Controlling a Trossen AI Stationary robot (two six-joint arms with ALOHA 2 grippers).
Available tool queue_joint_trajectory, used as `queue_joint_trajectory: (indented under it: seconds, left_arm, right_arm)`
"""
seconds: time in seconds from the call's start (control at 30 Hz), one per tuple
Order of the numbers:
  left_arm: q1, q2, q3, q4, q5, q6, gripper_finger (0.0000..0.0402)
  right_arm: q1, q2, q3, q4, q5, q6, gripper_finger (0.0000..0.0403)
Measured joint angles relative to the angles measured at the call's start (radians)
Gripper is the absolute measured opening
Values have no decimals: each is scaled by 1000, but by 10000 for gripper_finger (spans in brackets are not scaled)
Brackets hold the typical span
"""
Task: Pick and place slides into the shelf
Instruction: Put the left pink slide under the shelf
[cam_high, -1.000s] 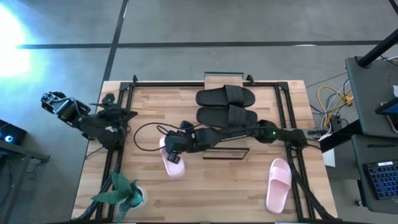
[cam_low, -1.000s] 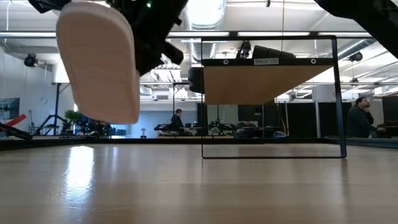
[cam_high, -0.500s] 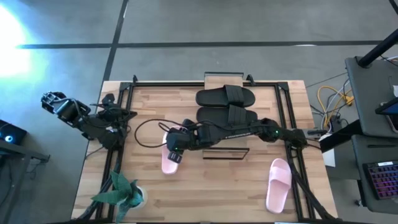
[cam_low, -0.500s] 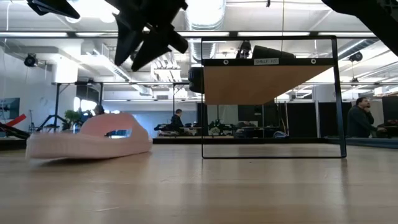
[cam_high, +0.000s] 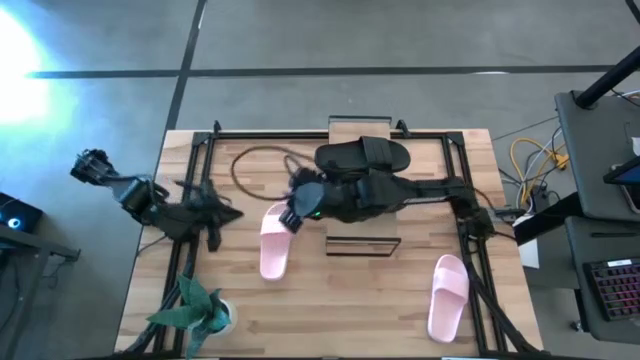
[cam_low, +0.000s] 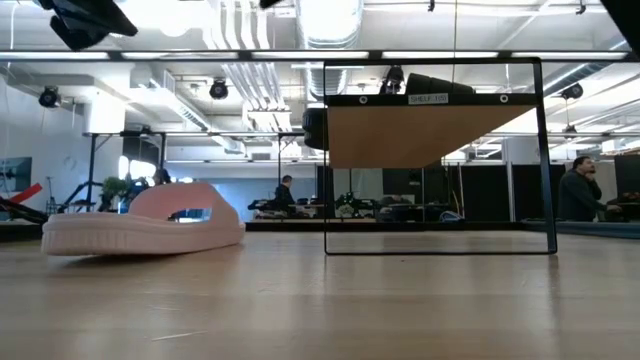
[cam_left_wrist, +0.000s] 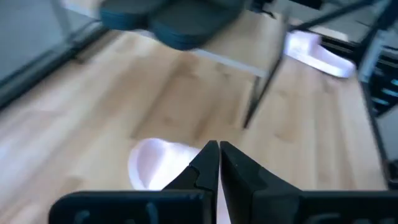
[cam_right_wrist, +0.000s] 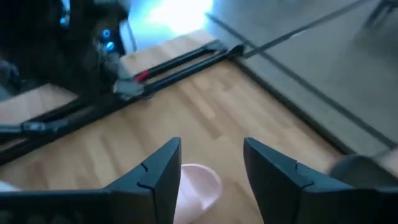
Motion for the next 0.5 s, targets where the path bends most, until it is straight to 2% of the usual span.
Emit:
queue_joint_trajectory:
  seconds: [0.1,0.3,0.5]
  left_arm:
    - [0,72,-42,85,26,31,0]
    - [0,240,-41,65,-3,118,0]
    - [1,415,-32,74,-75,145,0]
  right_arm:
    - [0,-43,0,-52,58,17,160]
    - [0,-127,-2,-210,163,73,159]
    - [4,-177,-3,-393,172,141,157]
